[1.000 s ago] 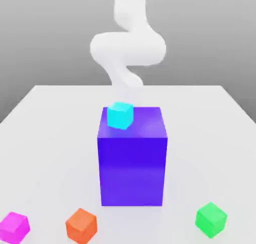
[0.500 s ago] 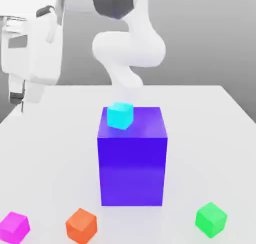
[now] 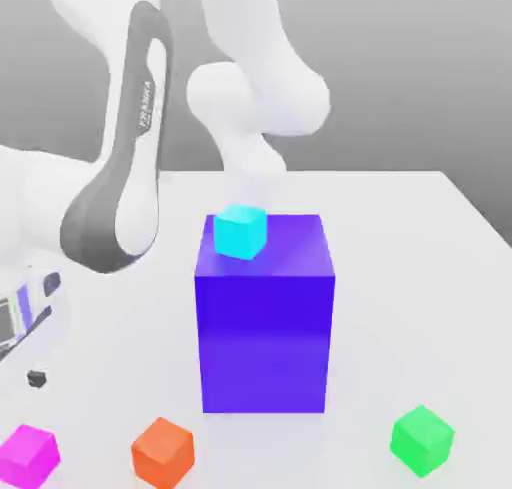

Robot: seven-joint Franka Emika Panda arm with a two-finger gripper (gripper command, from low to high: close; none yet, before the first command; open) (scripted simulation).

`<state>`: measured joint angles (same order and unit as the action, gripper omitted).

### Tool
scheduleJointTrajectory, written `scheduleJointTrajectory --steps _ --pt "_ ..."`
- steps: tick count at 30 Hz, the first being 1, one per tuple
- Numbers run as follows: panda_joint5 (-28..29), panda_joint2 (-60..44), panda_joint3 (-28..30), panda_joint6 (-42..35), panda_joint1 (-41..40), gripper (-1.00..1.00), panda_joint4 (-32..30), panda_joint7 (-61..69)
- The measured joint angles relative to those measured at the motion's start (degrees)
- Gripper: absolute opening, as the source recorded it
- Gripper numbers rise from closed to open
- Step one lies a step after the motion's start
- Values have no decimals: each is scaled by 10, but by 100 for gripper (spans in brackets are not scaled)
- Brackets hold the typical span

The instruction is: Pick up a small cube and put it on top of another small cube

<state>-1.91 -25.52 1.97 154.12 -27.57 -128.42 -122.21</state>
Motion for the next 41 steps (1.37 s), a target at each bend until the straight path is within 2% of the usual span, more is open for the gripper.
scheduleJointTrajectory --steps 2,3,9,15,29,32,34,35,41 --pt "-4 -42 -2 32 -2 0 9 0" --pt "-5 -53 -3 40 -3 -100 11 0" --pt "-5 -58 -3 45 -3 -100 12 0" --pt "-6 24 -5 -19 5 -100 -6 -7" --pt "49 136 -184 -36 206 -100 -100 -22" --pt "93 131 -216 -28 263 -100 -110 -37" --pt "136 94 -209 1 302 -100 -107 -66" --pt "151 76 -200 16 314 100 -106 -77" --pt "159 67 -196 23 320 100 -105 -82"
